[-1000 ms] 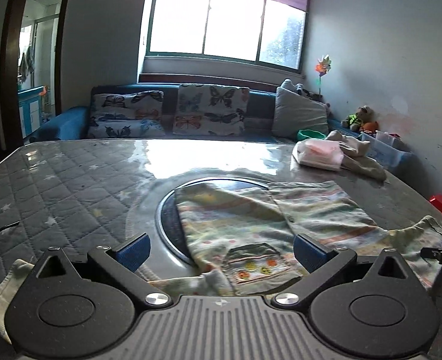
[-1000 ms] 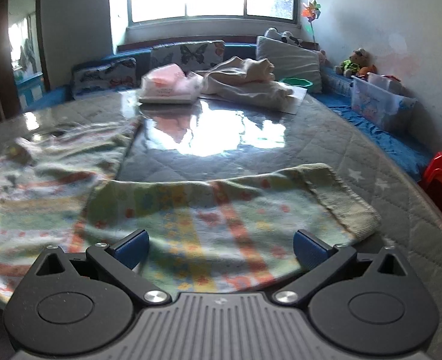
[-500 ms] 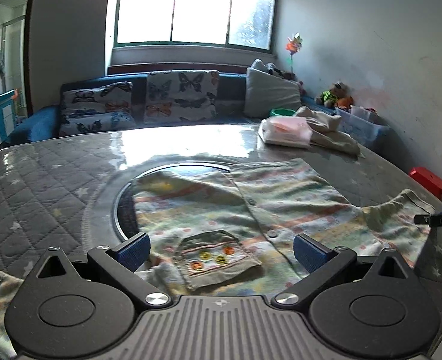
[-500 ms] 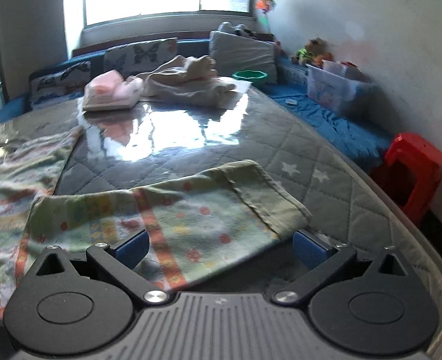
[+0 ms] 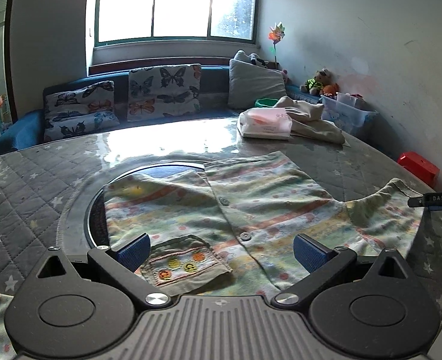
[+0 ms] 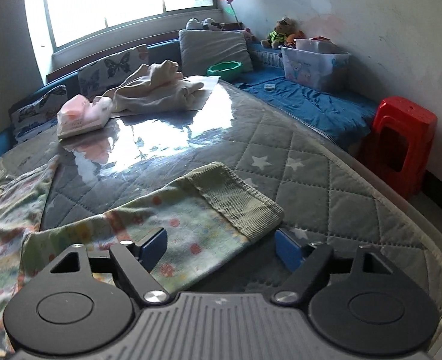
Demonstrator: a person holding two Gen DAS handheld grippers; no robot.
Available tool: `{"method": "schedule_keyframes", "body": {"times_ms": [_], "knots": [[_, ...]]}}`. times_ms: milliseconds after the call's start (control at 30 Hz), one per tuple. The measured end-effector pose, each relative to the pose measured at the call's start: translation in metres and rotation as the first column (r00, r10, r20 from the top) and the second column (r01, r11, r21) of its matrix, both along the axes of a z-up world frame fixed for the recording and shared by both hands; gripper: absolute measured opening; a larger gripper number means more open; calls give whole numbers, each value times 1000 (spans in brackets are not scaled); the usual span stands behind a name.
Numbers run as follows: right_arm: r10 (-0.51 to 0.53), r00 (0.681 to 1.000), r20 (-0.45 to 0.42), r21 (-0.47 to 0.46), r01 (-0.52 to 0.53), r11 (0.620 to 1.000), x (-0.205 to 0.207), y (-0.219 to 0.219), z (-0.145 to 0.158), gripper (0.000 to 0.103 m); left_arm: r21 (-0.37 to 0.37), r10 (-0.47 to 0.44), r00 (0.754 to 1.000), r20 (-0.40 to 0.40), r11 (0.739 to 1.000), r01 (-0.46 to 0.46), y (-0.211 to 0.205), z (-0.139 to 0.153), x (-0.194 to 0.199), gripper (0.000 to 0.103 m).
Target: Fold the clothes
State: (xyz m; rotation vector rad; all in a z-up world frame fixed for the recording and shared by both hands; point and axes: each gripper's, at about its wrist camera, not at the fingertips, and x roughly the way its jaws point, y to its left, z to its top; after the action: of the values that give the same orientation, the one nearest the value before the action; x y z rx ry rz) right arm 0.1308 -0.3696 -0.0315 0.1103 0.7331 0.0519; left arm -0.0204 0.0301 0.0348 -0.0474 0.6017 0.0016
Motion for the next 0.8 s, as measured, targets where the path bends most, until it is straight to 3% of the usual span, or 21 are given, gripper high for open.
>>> {"method": "schedule_keyframes", "body": {"times_ms": [133, 333, 667, 733, 800], "knots": [[-26, 1000, -4, 7, 26, 1000, 3, -4, 1, 68, 4, -10, 1000, -14, 1000, 10, -5, -1, 5, 103], [-64, 998, -9, 18, 64, 998, 8, -10, 2, 44, 8, -27, 999, -27, 1000, 27, -12, -2, 8, 103], [-76, 997, -17, 4, 76, 997, 17, -13, 2, 42, 11, -38, 998, -56, 999, 39, -18, -6, 11, 103], [-68, 998, -11, 0, 68, 998, 18, -13, 1, 37, 14, -40, 997, -61, 999, 41, -20, -7, 12, 103], [-59, 998, -5, 9, 59, 998, 18, -14, 1, 22, 14, -38, 997, -68, 999, 39, -20, -8, 12, 103]]}}
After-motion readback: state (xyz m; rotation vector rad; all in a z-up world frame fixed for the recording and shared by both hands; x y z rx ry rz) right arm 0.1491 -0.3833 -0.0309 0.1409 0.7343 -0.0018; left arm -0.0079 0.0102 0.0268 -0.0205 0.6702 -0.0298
